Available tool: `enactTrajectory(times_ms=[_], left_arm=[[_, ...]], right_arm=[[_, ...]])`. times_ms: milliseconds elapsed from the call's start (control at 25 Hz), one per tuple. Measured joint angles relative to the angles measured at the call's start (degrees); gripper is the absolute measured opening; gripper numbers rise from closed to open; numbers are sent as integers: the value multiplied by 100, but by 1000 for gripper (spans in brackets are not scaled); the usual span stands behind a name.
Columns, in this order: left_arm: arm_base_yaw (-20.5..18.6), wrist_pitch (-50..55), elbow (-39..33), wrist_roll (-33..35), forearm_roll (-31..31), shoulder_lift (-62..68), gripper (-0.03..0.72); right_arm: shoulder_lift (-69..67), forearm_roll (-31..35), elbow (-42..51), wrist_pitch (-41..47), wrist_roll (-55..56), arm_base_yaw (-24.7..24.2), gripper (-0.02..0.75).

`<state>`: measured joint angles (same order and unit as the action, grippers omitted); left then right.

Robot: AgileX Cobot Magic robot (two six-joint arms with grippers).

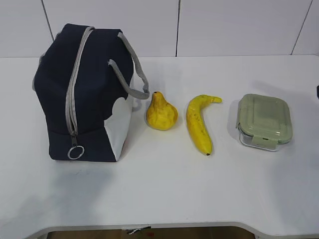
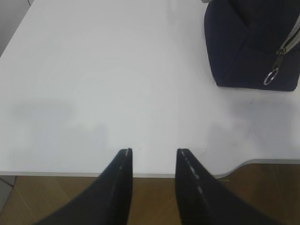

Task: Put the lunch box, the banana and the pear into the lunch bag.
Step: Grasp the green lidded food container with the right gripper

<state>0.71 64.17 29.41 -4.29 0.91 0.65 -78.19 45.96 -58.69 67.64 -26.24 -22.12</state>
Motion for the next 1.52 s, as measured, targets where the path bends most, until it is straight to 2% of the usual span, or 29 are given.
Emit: enactTrajectory(times_ms=[160, 280, 720, 800, 960, 1080, 1240, 1520], left_arm=[[0, 0, 0, 0, 0, 0, 236], [0, 0, 0, 0, 0, 0, 236], [0, 0, 0, 0, 0, 0, 236], [0, 0, 0, 0, 0, 0, 236], [0, 0, 0, 0, 0, 0, 236], [0, 0, 0, 0, 0, 0, 236], [0, 0, 0, 0, 0, 0, 236], [0, 0, 0, 0, 0, 0, 236]], right_arm=[[-318, 986, 0, 115, -966, -652, 336], [-621, 1342, -13, 115, -1350, -772, 336], [-1097, 1002, -13, 94, -1518, -782, 338], [-1110, 843, -13, 94, -1483, -782, 382], [-1358, 722, -35, 94, -1365, -782, 545], [-1651, 887, -57, 94, -1480, -782, 575], [-2095, 1344, -216, 80, -1916, -782, 578], [-2751, 1572, -367, -133, -2492, -782, 576]])
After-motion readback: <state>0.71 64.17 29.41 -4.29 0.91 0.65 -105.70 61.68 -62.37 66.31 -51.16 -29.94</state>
